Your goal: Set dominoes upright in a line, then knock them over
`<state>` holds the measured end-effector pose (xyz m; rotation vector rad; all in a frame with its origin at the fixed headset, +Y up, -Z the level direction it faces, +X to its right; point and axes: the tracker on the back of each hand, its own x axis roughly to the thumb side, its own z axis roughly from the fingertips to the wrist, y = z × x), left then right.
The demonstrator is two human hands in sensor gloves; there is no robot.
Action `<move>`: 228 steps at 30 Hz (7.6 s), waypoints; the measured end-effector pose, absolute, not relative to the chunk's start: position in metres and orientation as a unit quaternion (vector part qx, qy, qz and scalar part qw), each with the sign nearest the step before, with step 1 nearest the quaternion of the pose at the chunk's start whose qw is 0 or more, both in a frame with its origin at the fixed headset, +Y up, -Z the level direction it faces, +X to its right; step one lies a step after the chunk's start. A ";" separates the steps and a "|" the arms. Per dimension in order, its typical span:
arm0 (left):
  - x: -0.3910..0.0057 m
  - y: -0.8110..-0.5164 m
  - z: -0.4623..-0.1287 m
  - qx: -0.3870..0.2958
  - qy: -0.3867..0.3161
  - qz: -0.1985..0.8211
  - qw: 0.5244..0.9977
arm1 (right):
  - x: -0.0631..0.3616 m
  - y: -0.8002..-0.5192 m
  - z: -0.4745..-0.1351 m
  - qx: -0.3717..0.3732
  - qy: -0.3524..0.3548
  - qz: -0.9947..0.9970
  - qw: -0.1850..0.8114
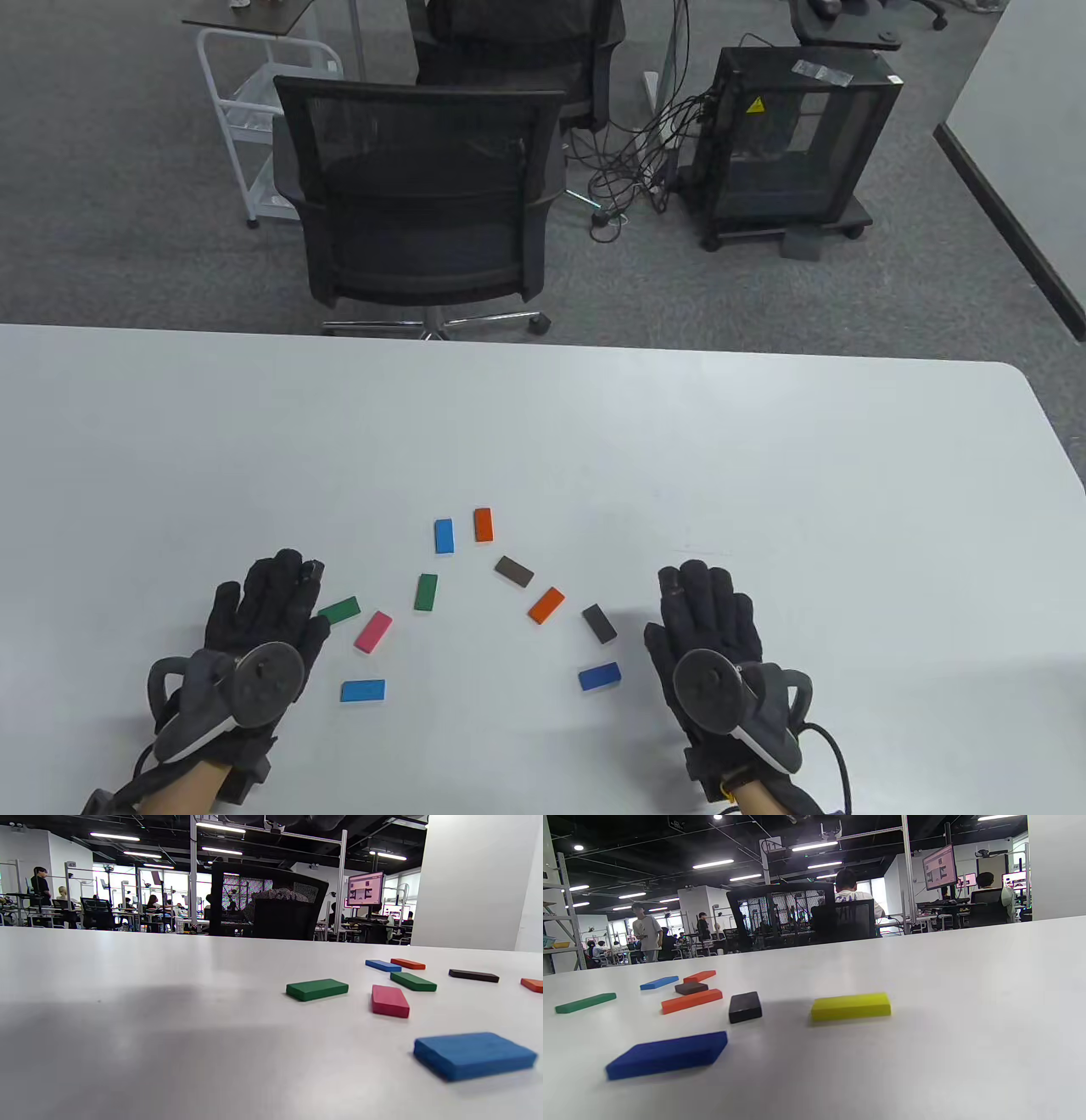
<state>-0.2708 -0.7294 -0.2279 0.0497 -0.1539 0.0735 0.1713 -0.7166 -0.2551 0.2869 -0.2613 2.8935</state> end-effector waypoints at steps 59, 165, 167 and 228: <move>-0.264 -0.733 -0.225 0.003 -0.095 0.009 0.995 | 0.080 -0.763 -0.251 0.285 0.005 0.951 -0.122; -0.253 -0.735 -0.220 0.014 -0.128 -0.024 0.991 | 0.001 -0.746 -0.258 0.427 0.028 0.903 0.036; -0.253 -0.735 -0.220 0.014 -0.128 -0.024 0.991 | 0.003 -0.746 -0.258 0.426 0.030 0.903 0.033; -0.249 -0.733 -0.219 0.016 -0.135 -0.033 0.990 | 0.082 -0.713 -0.278 0.325 -0.031 0.945 0.033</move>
